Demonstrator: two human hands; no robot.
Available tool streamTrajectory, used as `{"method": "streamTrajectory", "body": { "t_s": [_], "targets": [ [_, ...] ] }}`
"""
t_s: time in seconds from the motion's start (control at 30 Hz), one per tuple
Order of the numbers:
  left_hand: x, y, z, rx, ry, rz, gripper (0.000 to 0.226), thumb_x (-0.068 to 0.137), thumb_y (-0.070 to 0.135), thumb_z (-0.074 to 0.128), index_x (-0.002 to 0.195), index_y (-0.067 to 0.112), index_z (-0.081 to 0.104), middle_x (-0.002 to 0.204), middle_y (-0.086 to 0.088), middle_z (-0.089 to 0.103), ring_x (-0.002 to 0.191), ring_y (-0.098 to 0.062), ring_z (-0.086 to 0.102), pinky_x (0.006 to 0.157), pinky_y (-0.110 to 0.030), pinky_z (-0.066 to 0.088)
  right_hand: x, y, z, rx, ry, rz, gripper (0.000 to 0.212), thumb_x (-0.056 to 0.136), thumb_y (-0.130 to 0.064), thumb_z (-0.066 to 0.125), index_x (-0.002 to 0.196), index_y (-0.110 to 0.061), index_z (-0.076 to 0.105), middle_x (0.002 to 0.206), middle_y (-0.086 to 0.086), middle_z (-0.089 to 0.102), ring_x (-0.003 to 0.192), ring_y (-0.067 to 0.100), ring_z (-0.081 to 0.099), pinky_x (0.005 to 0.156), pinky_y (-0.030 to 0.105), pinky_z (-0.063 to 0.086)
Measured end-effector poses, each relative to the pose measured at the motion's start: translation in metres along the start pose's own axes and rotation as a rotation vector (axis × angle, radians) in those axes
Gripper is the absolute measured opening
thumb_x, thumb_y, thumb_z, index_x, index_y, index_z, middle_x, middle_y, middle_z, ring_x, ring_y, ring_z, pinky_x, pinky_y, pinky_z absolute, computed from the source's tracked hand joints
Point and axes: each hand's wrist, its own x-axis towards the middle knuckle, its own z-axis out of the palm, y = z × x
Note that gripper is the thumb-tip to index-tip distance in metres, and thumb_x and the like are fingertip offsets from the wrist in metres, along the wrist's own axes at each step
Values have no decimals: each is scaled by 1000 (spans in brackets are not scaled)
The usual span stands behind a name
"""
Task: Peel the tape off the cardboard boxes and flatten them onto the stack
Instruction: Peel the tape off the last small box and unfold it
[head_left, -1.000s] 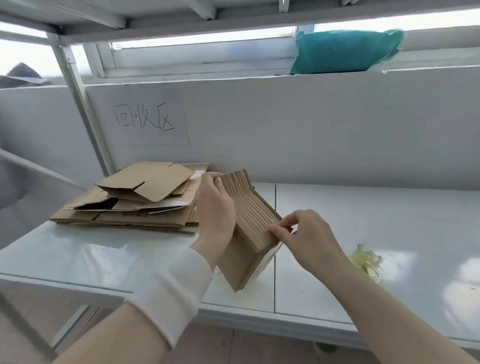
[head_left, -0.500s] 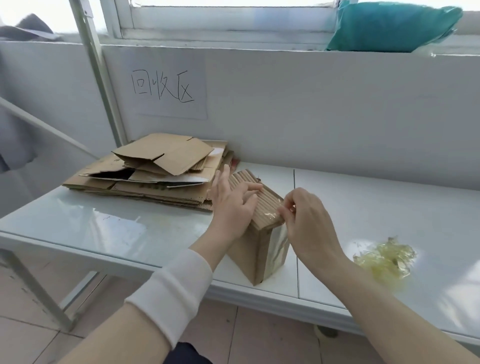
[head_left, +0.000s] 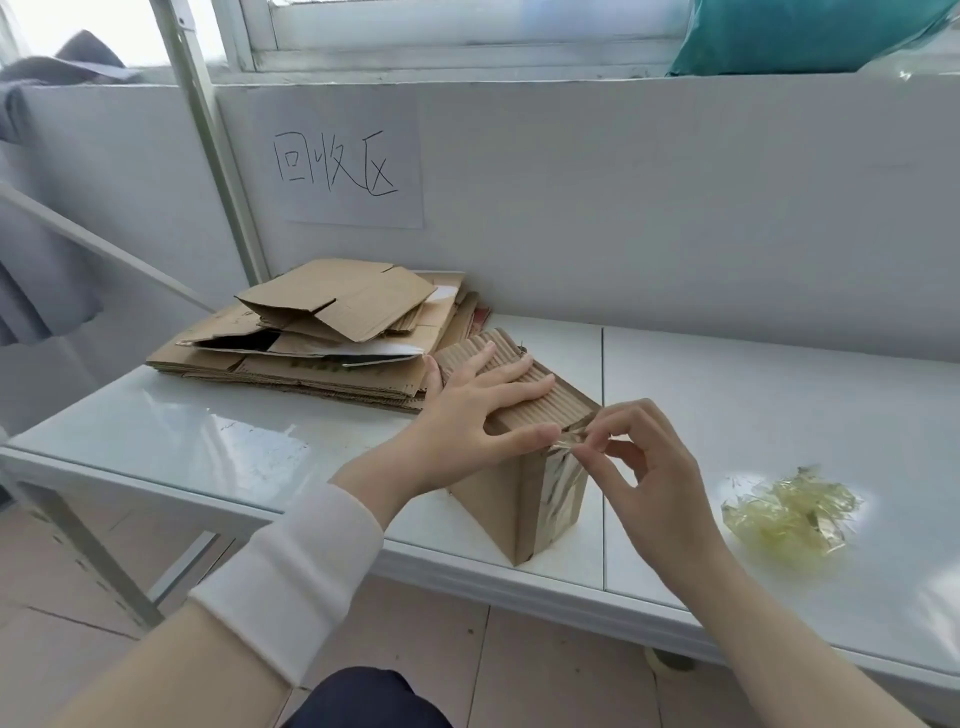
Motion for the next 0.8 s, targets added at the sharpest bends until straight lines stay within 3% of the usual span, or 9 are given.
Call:
{"method": "streamTrajectory", "body": {
  "t_s": [0.07,0.27,0.37,0.43,0.47,0.53,0.6,0.7,0.8],
  "targets": [
    [1,0,-1,13,-12,0,76,62,78,29,132,50,38,153,21,20,144,-4,-5,109,-54,-23,-10,7,4,-1,42,-30,11,78,-28,63,75,-23,54,87,-8,51,84,11,56,73,19,50],
    [4,7,-2,37,-7,-14,75,61,76,31,130,49,41,152,20,22,145,-7,-2,109,-58,-19,-23,15,18,-24,116,-73,9,79,-26,60,78,-21,53,96,-6,54,83,4,56,67,9,46],
    [3,10,-6,55,-23,-32,70,65,73,37,130,47,43,153,19,22,145,-9,-1,109,-61,-17,-38,28,18,-78,32,-29,24,78,-44,62,71,-24,51,85,-11,54,74,7,55,61,13,46],
    [2,14,-8,65,-47,-66,65,70,69,41,130,44,43,153,17,22,146,-12,0,109,-62,-15,-56,42,16,-128,-66,96,41,74,-64,57,63,-25,48,74,-8,52,65,10,52,56,13,42],
    [3,18,-10,80,-58,-86,66,70,70,43,130,42,43,153,16,23,146,-14,1,109,-62,-14,-62,46,16,-149,-93,137,44,71,-64,60,59,-25,46,72,-7,51,61,9,50,54,11,39],
    [5,29,-8,165,-80,-119,72,71,73,51,131,34,42,152,12,26,146,-18,3,110,-63,-11,-63,48,15,-197,-73,167,39,70,-43,75,55,-24,45,63,-10,49,61,8,48,54,8,36],
    [8,37,-3,321,-75,-93,71,74,66,54,133,29,37,152,6,25,146,-23,6,110,-63,-4,-57,43,13,-194,31,242,38,71,-20,78,56,-21,44,62,-7,48,66,12,49,57,11,38],
    [11,37,0,458,-60,72,63,87,44,55,141,36,24,158,0,5,146,-24,-2,117,-52,4,-46,34,0,-118,184,328,34,76,-3,70,61,-14,42,65,5,50,67,13,48,60,11,39],
    [17,32,-3,664,-95,300,60,94,28,46,145,39,15,158,1,-7,146,-19,-9,119,-42,4,-35,22,-13,-107,204,245,36,76,8,63,65,-19,41,72,7,49,69,12,49,63,11,42]
  ]
}}
